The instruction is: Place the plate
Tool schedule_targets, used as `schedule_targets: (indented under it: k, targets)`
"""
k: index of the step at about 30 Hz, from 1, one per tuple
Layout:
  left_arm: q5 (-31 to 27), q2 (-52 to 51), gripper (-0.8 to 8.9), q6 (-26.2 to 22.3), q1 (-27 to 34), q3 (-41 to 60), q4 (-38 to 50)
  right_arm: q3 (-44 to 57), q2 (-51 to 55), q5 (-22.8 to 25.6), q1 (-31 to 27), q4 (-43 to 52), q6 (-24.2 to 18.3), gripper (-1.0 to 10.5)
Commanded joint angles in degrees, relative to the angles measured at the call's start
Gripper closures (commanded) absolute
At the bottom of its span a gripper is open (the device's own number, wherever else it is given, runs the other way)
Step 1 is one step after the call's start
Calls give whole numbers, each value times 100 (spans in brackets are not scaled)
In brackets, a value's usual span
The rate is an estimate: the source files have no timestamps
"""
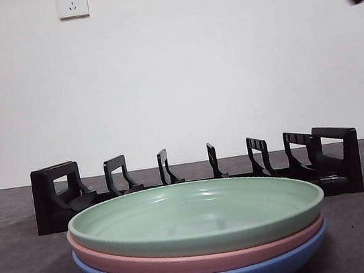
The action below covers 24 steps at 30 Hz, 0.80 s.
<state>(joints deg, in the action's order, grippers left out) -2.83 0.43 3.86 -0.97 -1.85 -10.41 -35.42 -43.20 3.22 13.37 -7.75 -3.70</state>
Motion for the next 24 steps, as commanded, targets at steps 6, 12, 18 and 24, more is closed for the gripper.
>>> schedule_targets:
  k: [6, 12, 18, 24]
  targets:
    - [4, 2, 806, 7, 0, 105, -42, 2979, 3309, 0, -852, 894, 337, 925]
    - [4, 0, 806, 9, 0, 105, -42, 3475, 4310, -24, -1176, 411, 387, 925]
    - [4, -7, 806, 7, 0, 105, -37, 3473, 4299, -46, -1185, 341, 424, 925]
    - [4, -11, 806, 9, 0, 105, -37, 3473, 4299, -24, -1182, 398, 588, 925]
